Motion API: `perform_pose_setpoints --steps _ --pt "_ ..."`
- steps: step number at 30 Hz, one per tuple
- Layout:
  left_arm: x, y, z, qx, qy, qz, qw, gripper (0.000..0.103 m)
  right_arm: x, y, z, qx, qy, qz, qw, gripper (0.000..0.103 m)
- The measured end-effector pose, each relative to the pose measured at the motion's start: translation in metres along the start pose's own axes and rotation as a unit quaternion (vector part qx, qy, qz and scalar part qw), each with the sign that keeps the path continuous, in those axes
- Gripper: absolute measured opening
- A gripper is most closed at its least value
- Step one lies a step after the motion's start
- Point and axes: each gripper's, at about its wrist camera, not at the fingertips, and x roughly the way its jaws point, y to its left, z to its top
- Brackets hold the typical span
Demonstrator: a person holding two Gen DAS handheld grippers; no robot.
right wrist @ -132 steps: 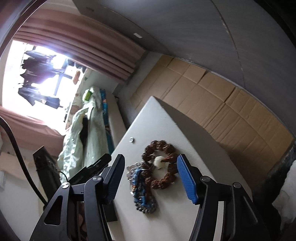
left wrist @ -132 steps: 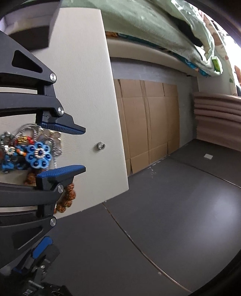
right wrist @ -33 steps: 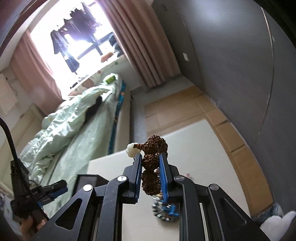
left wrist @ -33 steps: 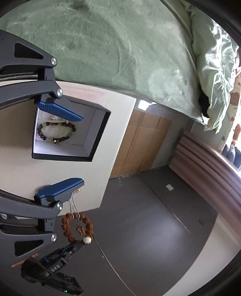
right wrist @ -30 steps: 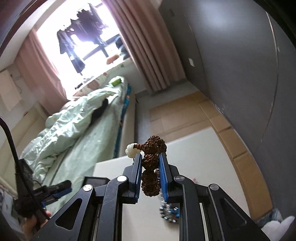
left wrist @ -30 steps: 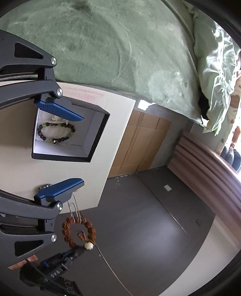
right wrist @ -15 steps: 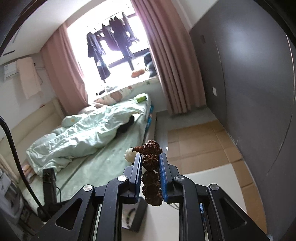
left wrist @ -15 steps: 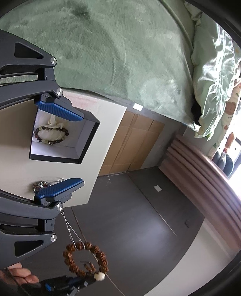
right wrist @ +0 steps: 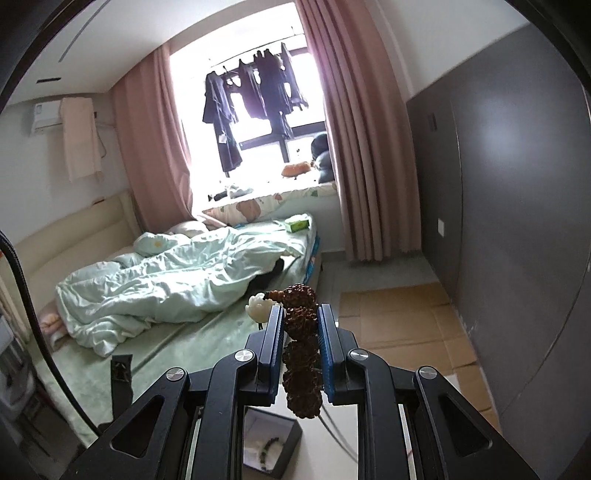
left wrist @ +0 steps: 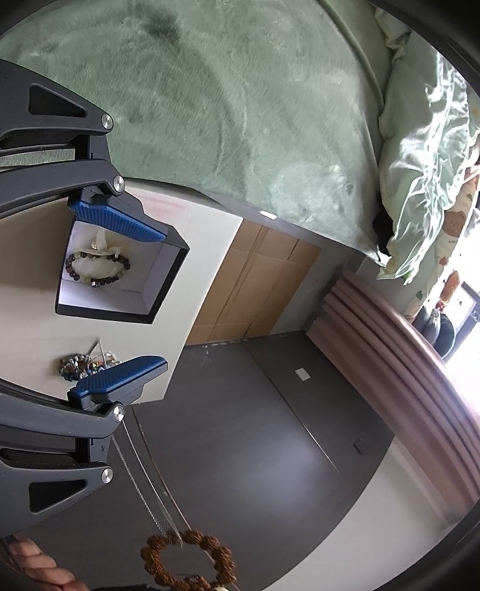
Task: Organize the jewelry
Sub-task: 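Lift the brown bead bracelet with the right tool and release it into the box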
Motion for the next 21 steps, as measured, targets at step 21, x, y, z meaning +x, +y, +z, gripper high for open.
perform_pose_setpoints --steps 21 --pt "-0.033 0.032 0.013 -0.037 -0.032 0.006 0.9988 0.066 0.055 0.052 -0.038 -0.023 0.063 0.062 0.996 0.019"
